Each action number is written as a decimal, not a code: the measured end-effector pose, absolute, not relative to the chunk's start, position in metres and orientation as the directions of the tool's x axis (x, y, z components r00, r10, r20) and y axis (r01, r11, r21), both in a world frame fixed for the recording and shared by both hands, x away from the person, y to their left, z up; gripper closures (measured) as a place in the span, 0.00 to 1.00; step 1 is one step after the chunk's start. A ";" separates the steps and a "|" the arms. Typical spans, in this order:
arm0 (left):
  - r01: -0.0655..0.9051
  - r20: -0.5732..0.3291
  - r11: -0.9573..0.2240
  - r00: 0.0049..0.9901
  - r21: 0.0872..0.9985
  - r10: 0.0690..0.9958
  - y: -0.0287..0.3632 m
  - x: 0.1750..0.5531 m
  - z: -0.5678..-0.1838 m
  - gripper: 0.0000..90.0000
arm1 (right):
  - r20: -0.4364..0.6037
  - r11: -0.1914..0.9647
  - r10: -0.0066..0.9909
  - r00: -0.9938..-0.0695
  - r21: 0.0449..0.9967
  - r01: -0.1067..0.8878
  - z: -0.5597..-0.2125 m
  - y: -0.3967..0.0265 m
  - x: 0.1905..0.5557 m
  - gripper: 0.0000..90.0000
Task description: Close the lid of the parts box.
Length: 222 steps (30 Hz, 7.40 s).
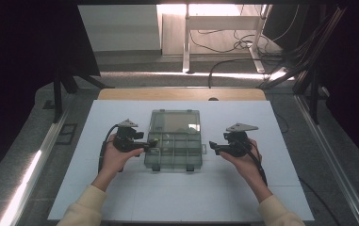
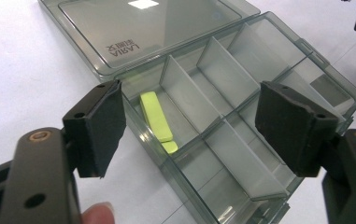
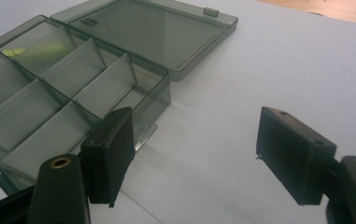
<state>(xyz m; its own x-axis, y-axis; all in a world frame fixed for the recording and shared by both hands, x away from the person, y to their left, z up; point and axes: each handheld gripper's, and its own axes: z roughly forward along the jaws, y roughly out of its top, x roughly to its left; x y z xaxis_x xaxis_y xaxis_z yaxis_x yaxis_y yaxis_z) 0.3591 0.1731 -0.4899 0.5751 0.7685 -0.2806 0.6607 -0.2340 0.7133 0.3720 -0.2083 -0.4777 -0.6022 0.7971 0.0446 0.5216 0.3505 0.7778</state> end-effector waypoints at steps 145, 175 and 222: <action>0.861 -0.456 -0.143 0.391 0.487 0.799 0.160 0.467 -0.527 0.26 | 0.283 0.236 0.837 -0.469 0.586 0.775 -0.518 -0.130 0.486 0.29; 0.826 -0.441 -0.116 0.407 0.552 0.800 0.162 0.461 -0.513 0.34 | 0.329 0.189 0.815 -0.476 0.626 0.756 -0.502 -0.136 0.482 0.32; 0.759 -0.401 -0.132 0.473 0.638 0.785 0.165 0.443 -0.492 0.37 | 0.303 0.159 0.787 -0.537 0.742 0.651 -0.478 -0.143 0.452 0.34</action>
